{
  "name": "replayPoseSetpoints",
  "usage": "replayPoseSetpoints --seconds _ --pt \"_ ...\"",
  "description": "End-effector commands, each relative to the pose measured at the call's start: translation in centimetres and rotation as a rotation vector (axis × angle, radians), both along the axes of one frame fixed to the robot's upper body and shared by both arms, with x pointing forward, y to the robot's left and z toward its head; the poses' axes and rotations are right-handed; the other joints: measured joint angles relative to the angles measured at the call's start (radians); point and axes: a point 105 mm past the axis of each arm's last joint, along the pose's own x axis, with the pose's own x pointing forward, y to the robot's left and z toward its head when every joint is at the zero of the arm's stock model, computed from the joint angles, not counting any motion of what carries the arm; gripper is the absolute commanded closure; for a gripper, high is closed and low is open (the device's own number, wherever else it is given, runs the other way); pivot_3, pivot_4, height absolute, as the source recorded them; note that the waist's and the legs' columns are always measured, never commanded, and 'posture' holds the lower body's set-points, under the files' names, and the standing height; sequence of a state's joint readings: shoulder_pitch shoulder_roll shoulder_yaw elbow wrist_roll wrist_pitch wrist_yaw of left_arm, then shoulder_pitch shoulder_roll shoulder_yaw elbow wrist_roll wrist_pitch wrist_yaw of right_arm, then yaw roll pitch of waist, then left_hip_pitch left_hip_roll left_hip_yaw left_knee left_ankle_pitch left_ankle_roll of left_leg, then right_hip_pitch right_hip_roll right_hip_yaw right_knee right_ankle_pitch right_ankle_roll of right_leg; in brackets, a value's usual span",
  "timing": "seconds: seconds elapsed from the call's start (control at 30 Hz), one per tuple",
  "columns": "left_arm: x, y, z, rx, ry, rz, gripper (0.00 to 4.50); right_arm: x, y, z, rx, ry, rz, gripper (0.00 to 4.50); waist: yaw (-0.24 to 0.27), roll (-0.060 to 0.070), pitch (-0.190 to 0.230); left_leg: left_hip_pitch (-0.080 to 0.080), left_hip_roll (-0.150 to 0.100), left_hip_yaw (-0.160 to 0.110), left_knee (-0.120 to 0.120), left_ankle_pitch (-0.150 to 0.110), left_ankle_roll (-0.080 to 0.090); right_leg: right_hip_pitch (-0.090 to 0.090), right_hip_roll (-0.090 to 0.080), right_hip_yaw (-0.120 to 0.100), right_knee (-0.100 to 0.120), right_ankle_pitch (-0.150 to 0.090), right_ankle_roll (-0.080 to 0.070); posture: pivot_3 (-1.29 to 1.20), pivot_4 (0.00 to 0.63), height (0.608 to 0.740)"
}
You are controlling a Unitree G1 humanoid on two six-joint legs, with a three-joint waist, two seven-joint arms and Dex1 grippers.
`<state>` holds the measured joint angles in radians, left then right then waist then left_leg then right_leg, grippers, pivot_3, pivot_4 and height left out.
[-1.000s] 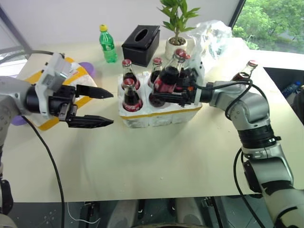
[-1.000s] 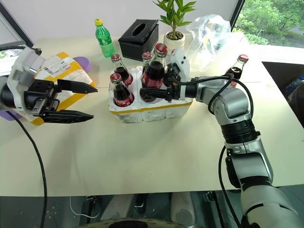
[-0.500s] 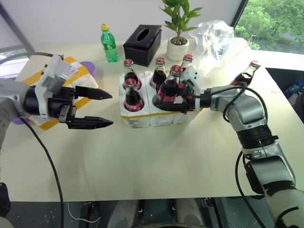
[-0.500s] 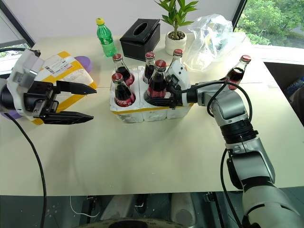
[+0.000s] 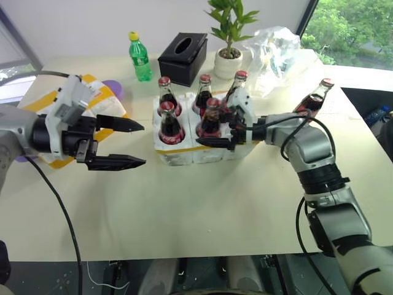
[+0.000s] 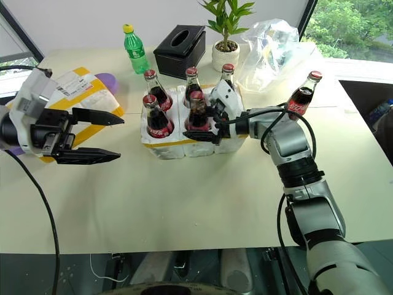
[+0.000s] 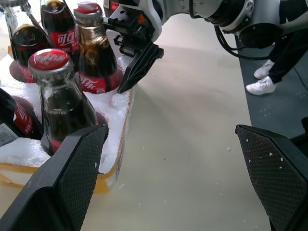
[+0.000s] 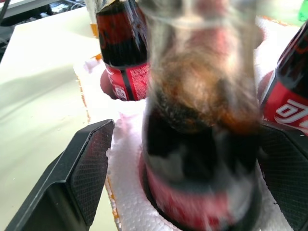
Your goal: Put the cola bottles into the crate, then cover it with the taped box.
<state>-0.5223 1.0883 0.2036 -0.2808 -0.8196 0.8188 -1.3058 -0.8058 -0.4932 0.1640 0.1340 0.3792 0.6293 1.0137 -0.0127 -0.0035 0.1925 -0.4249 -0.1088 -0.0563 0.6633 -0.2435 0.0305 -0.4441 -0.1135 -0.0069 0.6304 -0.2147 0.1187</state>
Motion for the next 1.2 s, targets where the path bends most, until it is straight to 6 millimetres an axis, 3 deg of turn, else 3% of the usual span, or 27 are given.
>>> replayPoseSetpoints --seconds 0.03,0.3,0.47,0.63,0.77,0.9,1.2 --pt "-0.4 -0.2 1.0 -0.011 -0.049 -0.021 0.00 -1.2 -2.6 2.4 0.060 -0.041 -0.068 0.02 0.009 0.000 0.000 0.000 0.000 -0.001 0.000 0.000 0.000 0.000 0.000 0.000 0.000 0.000 0.000 0.00 0.150 0.732" --pt "0.3 -0.4 1.0 -0.014 -0.044 -0.043 0.00 -4.7 -8.5 4.4 0.109 -0.056 -0.293 0.02 0.008 0.000 0.000 0.000 0.000 -0.001 0.000 -0.002 0.003 0.001 -0.002 0.000 -0.001 0.000 0.000 0.00 0.150 0.732" --pt "0.5 -0.6 1.1 -0.012 -0.043 -0.063 0.00 -6.0 -14.8 2.9 0.099 0.000 -0.617 0.02 0.010 -0.001 0.000 0.000 0.000 -0.001 0.000 -0.003 0.005 0.001 -0.003 0.000 -0.001 0.000 0.000 0.00 0.150 0.732" --pt "0.5 -0.7 1.1 -0.008 -0.043 -0.071 0.00 -5.6 -20.2 1.3 0.106 -0.015 -0.926 0.02 0.008 0.000 0.000 0.000 0.000 0.000 0.000 -0.003 0.005 0.001 -0.003 0.000 -0.001 0.000 0.000 0.00 0.150 0.732" --pt "0.3 -0.6 1.2 -0.008 -0.041 -0.068 0.00 -3.9 -23.5 0.7 0.163 -0.065 -1.112 0.02 0.002 0.000 0.000 0.001 0.000 0.000 0.000 -0.002 0.004 0.002 -0.003 0.000 -0.001 0.000 0.000 0.00 0.150 0.732" --pt "0.0 -0.6 1.2 -0.007 -0.038 -0.062 0.00 -1.8 -24.4 0.2 0.219 -0.079 -1.155 0.02 -0.001 0.000 0.000 0.001 0.000 0.000 0.000 -0.001 0.003 0.002 -0.002 0.000 0.000 0.000 0.000 0.00 0.150 0.732" --pt "-0.4 -0.4 1.2 -0.009 -0.035 -0.034 0.00 2.0 -23.2 -0.2 0.237 -0.060 -1.083 0.02 0.001 0.000 0.000 0.001 0.000 0.000 0.000 -0.001 0.002 0.002 -0.001 0.000 0.000 0.000 0.000 0.00 0.150 0.732"
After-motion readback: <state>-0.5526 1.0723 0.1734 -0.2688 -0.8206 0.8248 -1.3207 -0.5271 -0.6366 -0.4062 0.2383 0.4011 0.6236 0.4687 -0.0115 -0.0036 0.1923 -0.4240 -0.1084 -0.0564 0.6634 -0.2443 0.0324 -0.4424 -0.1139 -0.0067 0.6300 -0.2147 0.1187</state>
